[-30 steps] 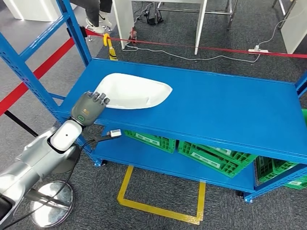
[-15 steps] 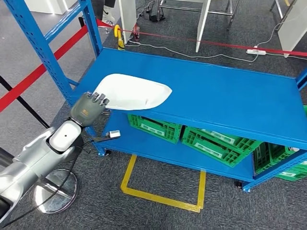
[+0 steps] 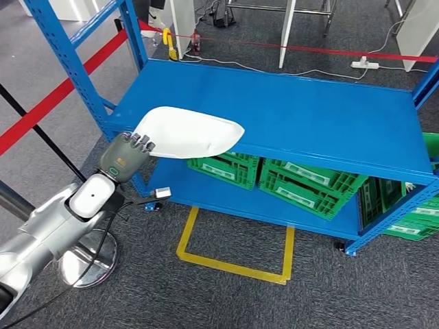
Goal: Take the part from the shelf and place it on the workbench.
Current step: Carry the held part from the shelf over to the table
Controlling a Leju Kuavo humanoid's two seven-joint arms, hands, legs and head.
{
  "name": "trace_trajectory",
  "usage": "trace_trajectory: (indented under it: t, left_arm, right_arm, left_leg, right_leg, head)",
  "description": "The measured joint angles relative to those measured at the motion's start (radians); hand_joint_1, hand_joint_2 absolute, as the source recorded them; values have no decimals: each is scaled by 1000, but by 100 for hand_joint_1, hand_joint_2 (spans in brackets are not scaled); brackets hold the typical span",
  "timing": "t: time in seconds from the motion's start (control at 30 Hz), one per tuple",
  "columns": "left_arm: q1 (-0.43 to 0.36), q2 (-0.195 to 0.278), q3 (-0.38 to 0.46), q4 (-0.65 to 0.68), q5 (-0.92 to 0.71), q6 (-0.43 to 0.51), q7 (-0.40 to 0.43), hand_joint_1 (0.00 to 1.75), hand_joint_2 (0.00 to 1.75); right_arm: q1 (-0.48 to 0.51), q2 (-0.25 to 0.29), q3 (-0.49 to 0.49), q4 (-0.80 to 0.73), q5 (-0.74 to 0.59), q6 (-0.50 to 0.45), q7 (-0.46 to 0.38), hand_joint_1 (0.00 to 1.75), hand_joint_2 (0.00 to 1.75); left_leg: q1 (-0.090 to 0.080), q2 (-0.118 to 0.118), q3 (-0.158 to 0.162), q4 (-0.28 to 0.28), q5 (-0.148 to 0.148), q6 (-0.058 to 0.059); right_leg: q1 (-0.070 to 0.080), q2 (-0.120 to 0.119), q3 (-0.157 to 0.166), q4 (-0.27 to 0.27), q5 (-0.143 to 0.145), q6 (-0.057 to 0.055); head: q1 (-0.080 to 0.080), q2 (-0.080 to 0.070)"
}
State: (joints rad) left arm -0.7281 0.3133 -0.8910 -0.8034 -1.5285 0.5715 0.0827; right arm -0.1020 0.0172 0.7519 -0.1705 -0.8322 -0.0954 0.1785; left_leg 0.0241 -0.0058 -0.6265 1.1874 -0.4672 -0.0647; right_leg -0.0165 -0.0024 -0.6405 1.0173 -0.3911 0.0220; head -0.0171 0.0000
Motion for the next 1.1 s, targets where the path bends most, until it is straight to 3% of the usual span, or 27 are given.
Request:
trace_trajectory:
  t: [0.03,0.1,0.17,0.2,0.23,0.27,0.33,0.37,0.4,0.43,0.47,0.5,0.53,0.6,0.63,0.7,0.73,0.77,0.83,0.87,0.9,0.97,1.03,1.1]
  left_arm:
    - [-1,0,0,-2,0,0,0,175,175]
    - [-4,0,2,-7,0,0,0,175,175]
    - [-2,0,1,-10,0,0,1,175,175]
    - [0,0,0,-10,0,-1,1,175,175]
    - [2,0,0,-10,0,-1,1,175,175]
    - [3,1,-1,-10,0,-1,1,175,175]
    - [4,2,0,-10,0,-2,0,175,175]
    - [5,3,0,-10,0,-2,0,175,175]
    - [7,3,0,-10,0,-2,0,175,175]
    - [9,4,-1,-10,0,-3,0,175,175]
    - [11,4,-1,-10,0,-3,0,175,175]
    - [11,4,0,-10,0,-4,0,175,175]
    - [11,5,0,-10,0,-6,-1,175,175]
    - [10,7,3,-13,0,-9,-4,175,175]
    - [9,8,4,-14,0,-10,-5,175,175]
    - [9,10,4,-15,0,-11,-6,175,175]
    - [9,10,4,-15,0,-13,-6,175,175]
    - [9,11,4,-15,0,-15,-6,175,175]
    - [8,13,5,-15,0,-18,-10,175,175]
    - [9,13,5,-15,0,-19,-14,175,175]
    - [10,13,6,-15,0,-19,-17,175,175]
    - [12,13,6,-15,0,-20,-21,175,175]
    - [12,13,7,-17,0,-20,-21,175,175]
    - [11,12,11,-21,0,-19,-21,175,175]
  right_arm:
    - [-1,0,0,0,-1,0,0,0,0]
    - [-2,-1,0,0,-3,4,0,0,0]
    - [2,-2,0,-1,-4,7,-1,0,0]
    - [5,-2,0,-1,-5,8,-2,0,0]
    - [8,-2,0,-1,-5,8,-2,0,0]
    - [10,-2,0,-1,-6,9,-2,0,0]
    - [9,-2,0,-1,-7,9,-2,0,0]
    - [7,-2,0,-1,-8,9,-2,0,0]
    - [6,-2,0,-1,-8,9,-2,0,0]
    - [5,-2,0,-1,-8,9,-2,0,0]
    - [5,-2,0,-1,-8,9,-2,0,0]
    - [4,-2,0,-1,-8,9,-1,0,0]
    - [2,-2,0,-1,-8,9,0,0,0]
    - [0,-2,0,-2,-8,9,1,0,0]
    - [-1,-2,0,-2,-8,9,0,0,0]
    - [0,-2,0,-2,-8,9,-1,0,0]
    - [0,-2,0,-2,-7,8,-2,0,0]
    - [-1,-2,0,-2,-7,8,-2,0,0]
    - [-1,-2,0,-2,-5,8,-2,0,0]
    - [0,-2,0,-2,-4,9,-2,0,0]
    - [0,-2,0,-2,-3,9,-2,0,0]
    - [0,-2,0,-2,-1,8,-2,0,0]
    - [-1,-2,0,-2,-1,8,-1,0,0]
    - [-2,-3,0,-3,1,7,-1,0,0]
  left_leg:
    - [4,-1,52,-69,3,-5]
    - [5,-4,120,-175,-21,5]
    - [-2,-4,119,-200,-24,31]
    - [-3,-3,109,-199,-14,41]
    - [-4,-1,99,-199,-3,52]
    - [-4,1,88,-200,9,60]
    - [-10,1,61,-200,31,71]
    - [-13,1,46,-199,43,74]
    - [-17,1,30,-199,56,75]
    - [-21,0,15,-198,68,76]
    - [-23,0,1,-198,79,76]
    - [-25,0,-11,-197,90,74]
    - [-27,0,-22,-197,100,71]
    - [-29,0,-33,-196,121,64]
    - [-28,1,-36,-198,131,59]
    - [-26,1,-39,-201,143,48]
    - [-25,1,-45,-193,126,42]
    - [-24,1,-54,-166,89,36]
    - [-21,1,-82,-56,-21,26]
    - [-20,1,-95,11,-60,23]
    - [-18,1,-99,63,-72,20]
    - [-15,1,-70,85,-33,16]
    - [-10,1,23,-14,3,11]
    - [-9,0,122,-153,-24,18]
  right_leg:
    - [-2,0,-12,5,8,7]
    - [-2,0,-29,9,28,22]
    - [-5,1,-39,0,52,37]
    - [-8,1,-45,-1,49,43]
    - [-10,1,-53,12,27,47]
    - [-10,1,-66,47,-13,50]
    - [-7,1,-98,176,-117,51]
    - [-4,1,-109,244,-149,50]
    - [-1,2,-110,291,-157,46]
    - [3,2,-96,306,-144,41]
    - [8,2,-65,287,-117,35]
    - [13,3,-17,236,-95,27]
    - [18,3,42,161,-93,19]
    - [25,4,130,29,-120,9]
    - [28,4,146,-3,-131,5]
    - [29,3,132,-12,-118,-6]
    - [27,1,127,-14,-106,-14]
    - [25,0,117,-16,-92,-21]
    - [23,-1,90,-17,-63,-29]
    - [23,-1,72,-17,-49,-29]
    - [22,-2,55,-16,-36,-28]
    - [21,-3,20,-13,-10,-24]
    - [19,-3,-9,-8,11,-15]
    - [21,-2,-28,-3,28,-3]
  head:
    - [-1,0]
    - [-3,0]
    - [-3,0]
    - [-3,0]
    - [-2,0]
    - [-1,0]
    - [2,0]
    - [3,0]
    - [3,0]
    - [4,0]
    - [4,0]
    - [4,0]
    - [4,0]
    - [3,0]
    - [2,0]
    - [3,0]
    - [2,0]
    - [0,0]
    - [-5,0]
    - [-6,0]
    - [-6,0]
    - [-5,0]
    - [-6,0]
    - [-6,0]
